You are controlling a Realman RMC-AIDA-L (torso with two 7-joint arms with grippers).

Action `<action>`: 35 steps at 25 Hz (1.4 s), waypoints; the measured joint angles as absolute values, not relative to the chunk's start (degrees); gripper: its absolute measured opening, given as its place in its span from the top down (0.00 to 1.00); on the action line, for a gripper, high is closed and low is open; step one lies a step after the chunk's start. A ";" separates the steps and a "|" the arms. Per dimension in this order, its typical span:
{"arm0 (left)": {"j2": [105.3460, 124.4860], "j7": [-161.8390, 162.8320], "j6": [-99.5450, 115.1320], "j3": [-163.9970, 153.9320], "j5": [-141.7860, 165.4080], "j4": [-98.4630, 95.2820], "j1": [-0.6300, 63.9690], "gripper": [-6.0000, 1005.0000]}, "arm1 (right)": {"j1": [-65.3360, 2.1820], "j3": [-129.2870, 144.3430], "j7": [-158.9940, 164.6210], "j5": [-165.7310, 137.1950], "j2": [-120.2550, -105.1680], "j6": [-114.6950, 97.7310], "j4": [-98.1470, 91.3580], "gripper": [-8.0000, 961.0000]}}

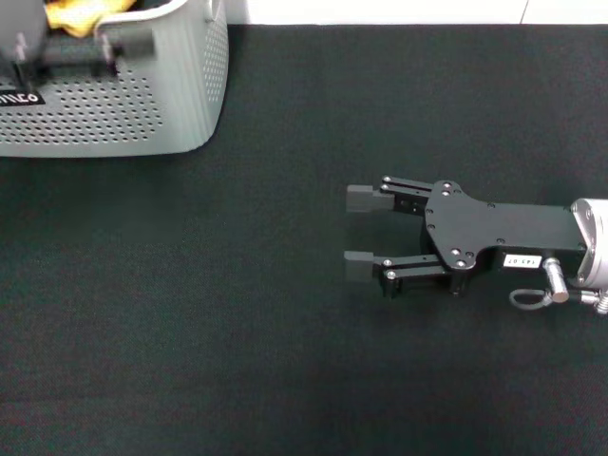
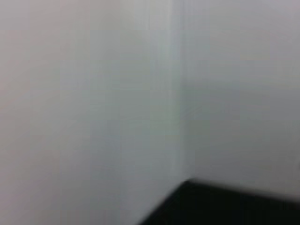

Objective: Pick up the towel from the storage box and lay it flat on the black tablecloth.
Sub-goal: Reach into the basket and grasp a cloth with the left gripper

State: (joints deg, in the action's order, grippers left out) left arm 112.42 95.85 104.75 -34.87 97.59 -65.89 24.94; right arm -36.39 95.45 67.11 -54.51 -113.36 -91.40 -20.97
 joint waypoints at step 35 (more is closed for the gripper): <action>119.75 106.10 66.50 -41.24 148.27 -87.26 30.44 0.34 | -32.87 95.83 64.77 -54.49 -115.31 -86.65 -20.17 0.13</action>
State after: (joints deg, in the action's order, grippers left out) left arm 119.75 106.10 66.50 -41.24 148.27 -87.26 30.44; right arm -32.87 95.83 64.77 -54.49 -115.31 -86.65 -20.17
